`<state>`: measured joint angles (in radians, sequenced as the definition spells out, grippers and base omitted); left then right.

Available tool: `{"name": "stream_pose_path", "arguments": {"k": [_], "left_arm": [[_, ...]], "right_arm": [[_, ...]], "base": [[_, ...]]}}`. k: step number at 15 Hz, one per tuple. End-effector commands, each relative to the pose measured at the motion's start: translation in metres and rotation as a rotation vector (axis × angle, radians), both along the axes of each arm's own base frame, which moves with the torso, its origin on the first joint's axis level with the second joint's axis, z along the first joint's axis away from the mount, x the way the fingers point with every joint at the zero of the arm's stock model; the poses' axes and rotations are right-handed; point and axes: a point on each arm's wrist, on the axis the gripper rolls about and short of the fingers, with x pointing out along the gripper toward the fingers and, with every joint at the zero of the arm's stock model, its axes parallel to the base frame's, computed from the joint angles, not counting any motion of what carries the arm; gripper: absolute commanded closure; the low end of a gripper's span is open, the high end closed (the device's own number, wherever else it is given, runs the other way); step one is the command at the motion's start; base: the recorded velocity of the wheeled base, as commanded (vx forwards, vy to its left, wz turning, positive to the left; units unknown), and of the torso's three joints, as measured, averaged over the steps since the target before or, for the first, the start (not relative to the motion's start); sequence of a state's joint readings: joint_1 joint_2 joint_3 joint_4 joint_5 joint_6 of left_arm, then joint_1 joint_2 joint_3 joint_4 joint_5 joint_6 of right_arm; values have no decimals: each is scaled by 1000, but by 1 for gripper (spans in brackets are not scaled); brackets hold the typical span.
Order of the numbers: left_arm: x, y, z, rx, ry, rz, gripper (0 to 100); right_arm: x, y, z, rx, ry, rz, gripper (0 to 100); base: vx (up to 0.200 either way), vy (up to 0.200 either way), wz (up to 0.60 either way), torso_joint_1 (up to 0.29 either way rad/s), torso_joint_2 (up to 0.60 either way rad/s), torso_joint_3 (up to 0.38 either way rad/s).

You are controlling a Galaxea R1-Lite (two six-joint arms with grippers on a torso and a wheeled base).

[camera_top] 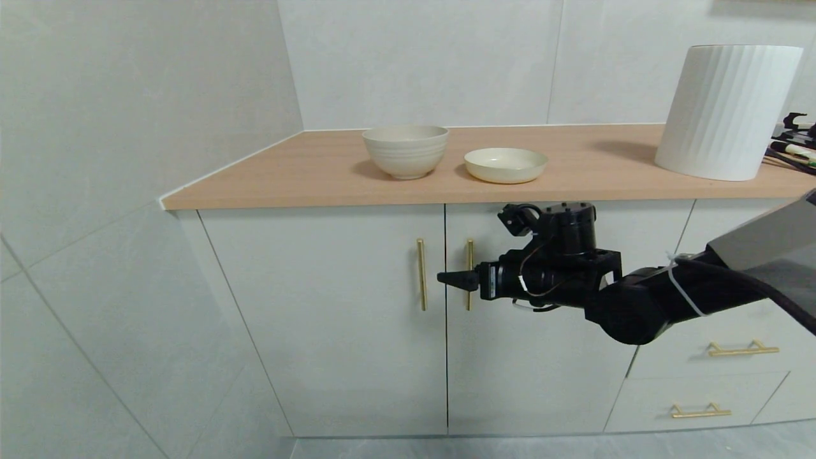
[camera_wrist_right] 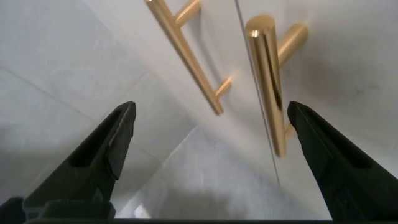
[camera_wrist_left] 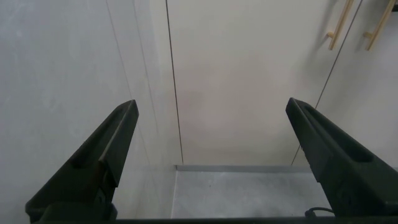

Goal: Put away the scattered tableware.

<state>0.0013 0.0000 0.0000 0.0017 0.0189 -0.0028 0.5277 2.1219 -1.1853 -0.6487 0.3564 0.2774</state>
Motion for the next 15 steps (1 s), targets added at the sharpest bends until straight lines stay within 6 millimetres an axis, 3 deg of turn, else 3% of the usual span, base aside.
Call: {"name": "stream_pose_path", "arguments": {"k": [1, 15], "left_arm": [[0, 0, 0, 0, 0, 0, 0], [0, 0, 0, 0, 0, 0, 0]], "right_arm": [[5, 3, -13, -5, 7, -7, 0], [-1, 16, -15, 83, 16, 3, 0]], "base": [[0, 0, 0, 0, 0, 0], [0, 0, 0, 0, 0, 0]]}}
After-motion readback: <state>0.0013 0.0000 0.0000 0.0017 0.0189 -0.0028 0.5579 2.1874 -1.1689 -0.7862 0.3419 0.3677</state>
